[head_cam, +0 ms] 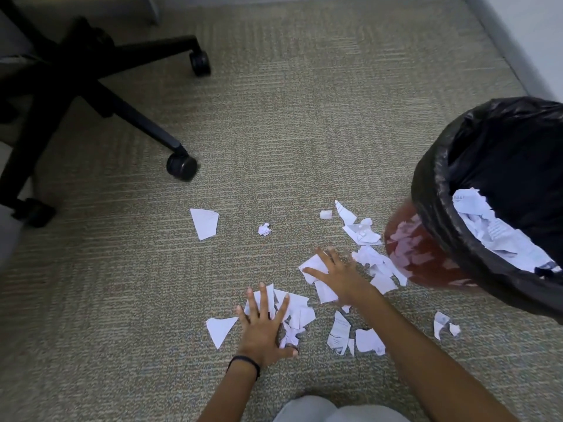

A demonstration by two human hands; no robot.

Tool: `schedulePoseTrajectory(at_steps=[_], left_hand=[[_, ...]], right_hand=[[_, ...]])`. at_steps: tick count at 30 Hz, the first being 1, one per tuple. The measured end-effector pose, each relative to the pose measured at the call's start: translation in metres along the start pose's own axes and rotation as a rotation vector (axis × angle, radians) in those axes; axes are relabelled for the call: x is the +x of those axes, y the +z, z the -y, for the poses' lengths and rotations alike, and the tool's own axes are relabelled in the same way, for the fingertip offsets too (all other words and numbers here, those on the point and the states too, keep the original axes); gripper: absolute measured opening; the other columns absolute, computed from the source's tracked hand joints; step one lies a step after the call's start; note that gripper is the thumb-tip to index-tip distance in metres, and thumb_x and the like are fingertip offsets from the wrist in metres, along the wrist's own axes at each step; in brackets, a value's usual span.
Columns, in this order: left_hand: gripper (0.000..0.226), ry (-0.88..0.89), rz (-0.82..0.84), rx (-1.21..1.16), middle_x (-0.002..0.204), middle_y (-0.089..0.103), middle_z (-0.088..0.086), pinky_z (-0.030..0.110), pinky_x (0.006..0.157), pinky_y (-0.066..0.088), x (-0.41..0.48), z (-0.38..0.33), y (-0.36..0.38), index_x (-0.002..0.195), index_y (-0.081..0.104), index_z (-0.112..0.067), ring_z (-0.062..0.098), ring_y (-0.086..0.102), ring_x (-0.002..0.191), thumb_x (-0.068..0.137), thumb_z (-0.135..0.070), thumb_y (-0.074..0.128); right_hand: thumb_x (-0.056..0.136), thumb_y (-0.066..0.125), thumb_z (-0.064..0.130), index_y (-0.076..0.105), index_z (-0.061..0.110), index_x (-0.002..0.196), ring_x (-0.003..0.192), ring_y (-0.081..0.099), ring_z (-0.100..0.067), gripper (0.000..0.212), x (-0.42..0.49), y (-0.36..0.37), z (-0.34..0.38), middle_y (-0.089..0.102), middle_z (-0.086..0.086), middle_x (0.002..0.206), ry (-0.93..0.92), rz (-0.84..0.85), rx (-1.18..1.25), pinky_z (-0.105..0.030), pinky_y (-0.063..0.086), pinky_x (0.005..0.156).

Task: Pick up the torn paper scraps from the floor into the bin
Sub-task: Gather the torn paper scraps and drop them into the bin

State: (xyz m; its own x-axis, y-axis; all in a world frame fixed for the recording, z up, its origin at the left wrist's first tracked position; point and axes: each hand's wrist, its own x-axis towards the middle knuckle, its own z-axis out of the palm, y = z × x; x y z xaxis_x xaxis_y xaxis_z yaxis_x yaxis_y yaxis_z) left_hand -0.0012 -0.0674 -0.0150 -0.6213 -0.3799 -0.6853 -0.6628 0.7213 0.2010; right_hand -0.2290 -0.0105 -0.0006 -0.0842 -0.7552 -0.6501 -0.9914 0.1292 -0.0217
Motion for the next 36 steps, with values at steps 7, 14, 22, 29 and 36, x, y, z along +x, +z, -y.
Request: schedulePoseTrajectory(at_steps=[7, 14, 22, 29, 36], left_hand=[[0.104, 0.021, -0.114, -0.065, 0.134, -0.051, 0.017, 0.061, 0.103, -0.018, 0.0, -0.003, 0.005, 0.119, -0.043, -0.056, 0.046, -0.048, 0.122, 0.074, -0.074, 0.049], [0.088, 0.139, -0.328, 0.102, 0.125, 0.062, 0.012, 0.034, 0.078, 0.057, 0.001, -0.012, 0.01, 0.11, 0.067, -0.036, 0.033, 0.06, 0.114, 0.029, -0.017, 0.094], [0.026, 0.302, -0.456, -0.104, 0.08, 0.07, -0.01, 0.011, 0.058, 0.047, 0.005, -0.014, -0.016, 0.072, 0.072, -0.03, 0.008, 0.07, 0.072, 0.049, -0.02, 0.064], [0.021, 0.322, -0.724, -0.67, 0.101, 0.062, -0.012, 0.014, 0.085, 0.043, -0.006, -0.064, -0.117, 0.1, 0.073, -0.013, 0.009, 0.06, 0.095, 0.087, -0.001, 0.061], [0.021, 0.686, -0.949, -0.788, 0.102, 0.066, -0.007, 0.017, 0.083, 0.05, -0.038, -0.156, -0.242, 0.106, 0.071, -0.011, 0.005, 0.061, 0.091, 0.087, -0.006, 0.062]], right_hand=[[0.083, 0.056, -0.008, 0.04, 0.025, 0.136, 0.143, 0.012, -0.039, 0.065, -0.026, 0.01, 0.0, 0.01, -0.012, 0.157, -0.002, -0.147, 0.098, -0.049, 0.049, 0.093], [0.021, 0.088, 0.005, 0.047, 0.023, 0.067, 0.079, 0.067, -0.025, 0.064, -0.045, 0.055, 0.014, 0.054, 0.0, 0.099, 0.16, -0.158, 0.287, -0.021, 0.021, 0.032], [0.074, 0.054, -0.01, 0.067, 0.013, 0.087, 0.097, 0.058, -0.018, 0.03, -0.082, 0.034, 0.014, 0.058, -0.01, 0.099, 0.14, -0.36, 0.408, -0.016, 0.044, 0.069], [0.065, 0.067, -0.016, 0.069, 0.01, 0.097, 0.103, 0.056, -0.019, 0.041, -0.144, -0.077, 0.008, 0.06, -0.004, 0.111, 0.234, -0.905, 0.652, -0.023, 0.044, 0.077], [0.074, 0.062, -0.006, 0.069, 0.003, 0.092, 0.092, 0.05, -0.004, 0.021, -0.215, -0.135, -0.023, 0.054, -0.001, 0.099, 0.351, -1.453, 0.644, -0.002, 0.034, 0.083]])
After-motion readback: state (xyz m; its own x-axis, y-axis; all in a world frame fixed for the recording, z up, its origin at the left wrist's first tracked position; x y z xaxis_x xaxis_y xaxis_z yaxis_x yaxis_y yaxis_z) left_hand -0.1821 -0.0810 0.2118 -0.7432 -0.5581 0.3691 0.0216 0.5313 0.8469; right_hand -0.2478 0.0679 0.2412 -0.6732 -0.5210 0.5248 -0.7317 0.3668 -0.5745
